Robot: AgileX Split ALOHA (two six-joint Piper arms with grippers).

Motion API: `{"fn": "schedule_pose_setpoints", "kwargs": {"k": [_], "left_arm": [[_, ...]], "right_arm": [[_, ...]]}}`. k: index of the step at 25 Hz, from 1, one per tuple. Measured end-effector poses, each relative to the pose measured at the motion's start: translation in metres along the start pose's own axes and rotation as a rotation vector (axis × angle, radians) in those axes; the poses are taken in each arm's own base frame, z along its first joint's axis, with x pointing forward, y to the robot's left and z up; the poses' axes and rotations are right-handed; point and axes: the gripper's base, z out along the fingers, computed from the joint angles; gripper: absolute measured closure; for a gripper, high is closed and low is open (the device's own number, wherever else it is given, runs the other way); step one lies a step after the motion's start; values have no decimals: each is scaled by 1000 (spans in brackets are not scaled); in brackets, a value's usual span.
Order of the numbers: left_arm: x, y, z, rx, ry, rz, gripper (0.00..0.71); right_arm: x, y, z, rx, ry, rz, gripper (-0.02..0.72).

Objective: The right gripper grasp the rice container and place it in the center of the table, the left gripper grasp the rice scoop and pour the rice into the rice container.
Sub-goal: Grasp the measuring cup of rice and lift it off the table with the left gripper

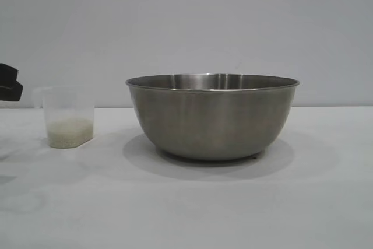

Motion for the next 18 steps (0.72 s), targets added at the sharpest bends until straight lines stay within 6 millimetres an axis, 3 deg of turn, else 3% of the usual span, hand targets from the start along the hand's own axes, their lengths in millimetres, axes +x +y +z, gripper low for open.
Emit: {"fn": "schedule_pose_setpoints", "kwargs": {"k": [18], "left_arm": [[9, 3, 29, -13, 1, 22, 472]], "right_arm": [[0, 0, 0, 0, 0, 0, 484]]}}
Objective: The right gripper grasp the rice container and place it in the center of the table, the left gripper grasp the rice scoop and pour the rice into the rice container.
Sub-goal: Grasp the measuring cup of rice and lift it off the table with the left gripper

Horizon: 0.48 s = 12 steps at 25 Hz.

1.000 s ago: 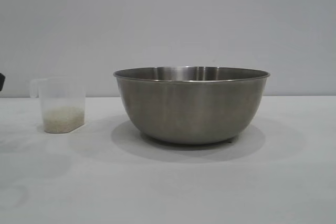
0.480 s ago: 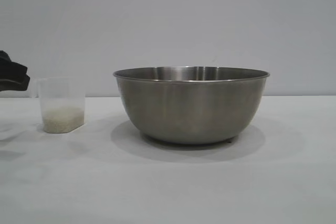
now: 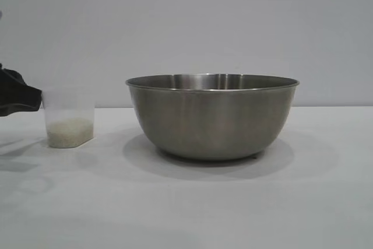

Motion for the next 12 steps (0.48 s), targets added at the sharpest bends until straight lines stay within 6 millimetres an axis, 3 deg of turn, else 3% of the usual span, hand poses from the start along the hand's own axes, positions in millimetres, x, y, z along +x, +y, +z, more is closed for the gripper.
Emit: {"fn": "schedule_pose_setpoints", "kwargs": {"k": [7, 12], "left_arm": [[-3, 3, 19, -22, -31, -6, 472], [-2, 2, 45, 15, -69, 19, 472]], "right_arm": [[0, 0, 0, 0, 0, 0, 484], [0, 0, 0, 0, 0, 0, 484]]}}
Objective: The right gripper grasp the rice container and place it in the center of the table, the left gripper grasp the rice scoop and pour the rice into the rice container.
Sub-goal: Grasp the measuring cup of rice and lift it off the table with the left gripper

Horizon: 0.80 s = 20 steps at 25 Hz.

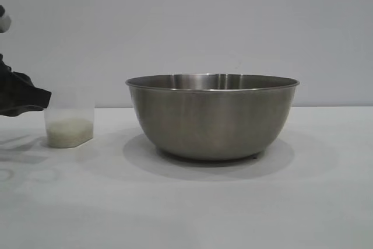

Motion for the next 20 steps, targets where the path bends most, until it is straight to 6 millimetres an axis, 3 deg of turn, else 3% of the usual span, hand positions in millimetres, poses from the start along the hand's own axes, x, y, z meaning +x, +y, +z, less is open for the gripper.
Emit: {"fn": "schedule_pose_setpoints", "kwargs": {"k": [2, 5, 13, 20], "left_arm": [[0, -2, 10, 31, -21, 18, 590], [-4, -4, 21, 63, -52, 37, 710], [-18, -6, 26, 108, -100, 72, 710], [-69, -7, 16, 155, -240, 168, 710]], "right_arm": [[0, 0, 0, 0, 0, 0, 484], [0, 0, 0, 0, 0, 0, 484], [0, 0, 0, 0, 0, 0, 484], [0, 0, 0, 0, 0, 0, 484]]}}
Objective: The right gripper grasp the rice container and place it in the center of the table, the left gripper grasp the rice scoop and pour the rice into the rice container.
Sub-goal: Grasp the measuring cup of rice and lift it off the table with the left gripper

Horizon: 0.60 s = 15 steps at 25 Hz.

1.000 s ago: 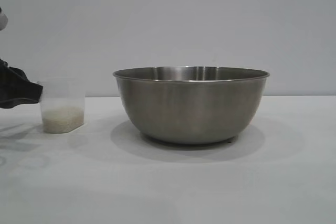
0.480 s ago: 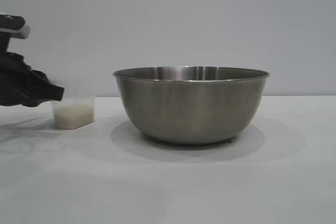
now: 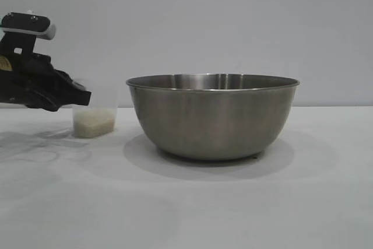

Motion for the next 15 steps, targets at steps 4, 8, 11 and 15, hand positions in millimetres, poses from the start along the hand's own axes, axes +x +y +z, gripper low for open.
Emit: {"fn": "schedule_pose_setpoints", "kwargs": {"k": [4, 8, 11, 15], "left_arm": [[-36, 0, -3, 71, -101, 136, 710], [-67, -4, -2, 142, -202, 247, 710], [-81, -12, 3, 194, -264, 353, 710], [-91, -30, 8, 258, -335, 527, 710]], "right_arm": [[0, 0, 0, 0, 0, 0, 484], [0, 0, 0, 0, 0, 0, 484], [0, 0, 0, 0, 0, 0, 484], [0, 0, 0, 0, 0, 0, 484]]}}
